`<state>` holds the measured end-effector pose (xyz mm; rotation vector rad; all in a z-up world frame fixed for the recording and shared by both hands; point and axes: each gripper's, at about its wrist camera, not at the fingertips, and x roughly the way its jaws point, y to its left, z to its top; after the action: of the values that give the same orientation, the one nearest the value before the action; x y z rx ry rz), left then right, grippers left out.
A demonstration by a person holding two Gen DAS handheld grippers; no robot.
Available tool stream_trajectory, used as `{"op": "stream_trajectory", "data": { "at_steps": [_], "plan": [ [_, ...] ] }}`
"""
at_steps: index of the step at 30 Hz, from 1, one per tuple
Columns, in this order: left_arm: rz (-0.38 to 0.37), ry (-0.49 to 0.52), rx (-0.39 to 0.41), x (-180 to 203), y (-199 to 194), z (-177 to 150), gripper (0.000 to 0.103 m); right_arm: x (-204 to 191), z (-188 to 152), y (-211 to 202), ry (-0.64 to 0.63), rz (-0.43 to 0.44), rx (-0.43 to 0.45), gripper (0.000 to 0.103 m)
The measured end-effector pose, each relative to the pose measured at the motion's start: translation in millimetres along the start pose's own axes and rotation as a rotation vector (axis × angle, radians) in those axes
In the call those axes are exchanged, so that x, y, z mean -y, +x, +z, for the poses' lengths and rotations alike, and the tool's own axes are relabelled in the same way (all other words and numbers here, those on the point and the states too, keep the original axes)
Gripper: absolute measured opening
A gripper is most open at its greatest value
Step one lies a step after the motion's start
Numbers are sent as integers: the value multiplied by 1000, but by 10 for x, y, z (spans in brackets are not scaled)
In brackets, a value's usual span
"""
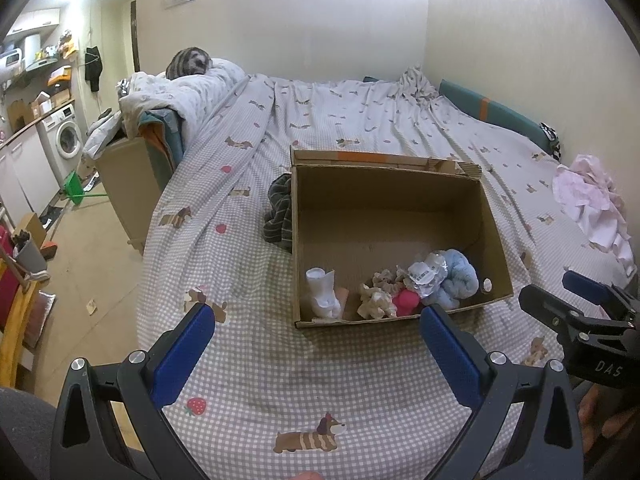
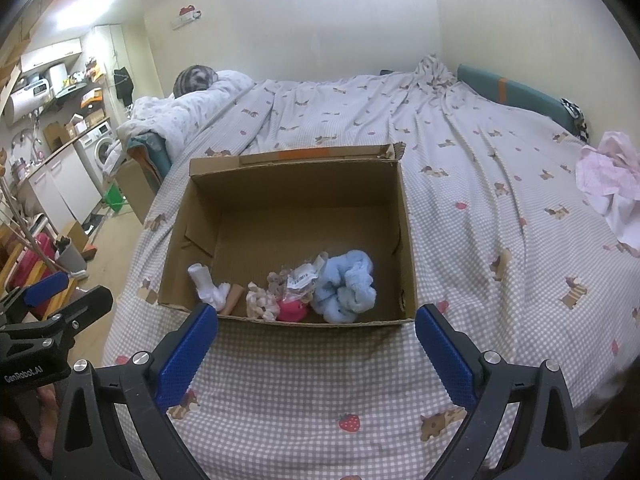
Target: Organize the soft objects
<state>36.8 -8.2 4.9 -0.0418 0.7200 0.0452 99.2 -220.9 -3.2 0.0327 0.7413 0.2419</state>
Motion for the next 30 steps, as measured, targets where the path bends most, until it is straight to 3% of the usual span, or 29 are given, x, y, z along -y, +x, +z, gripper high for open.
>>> {"op": "stream_trajectory", "data": {
  "at_steps": [30],
  "plan": [
    [-9,5,1,27,-17,7,102,25,20,-15,-2,-13,-3,103]
  ]
}}
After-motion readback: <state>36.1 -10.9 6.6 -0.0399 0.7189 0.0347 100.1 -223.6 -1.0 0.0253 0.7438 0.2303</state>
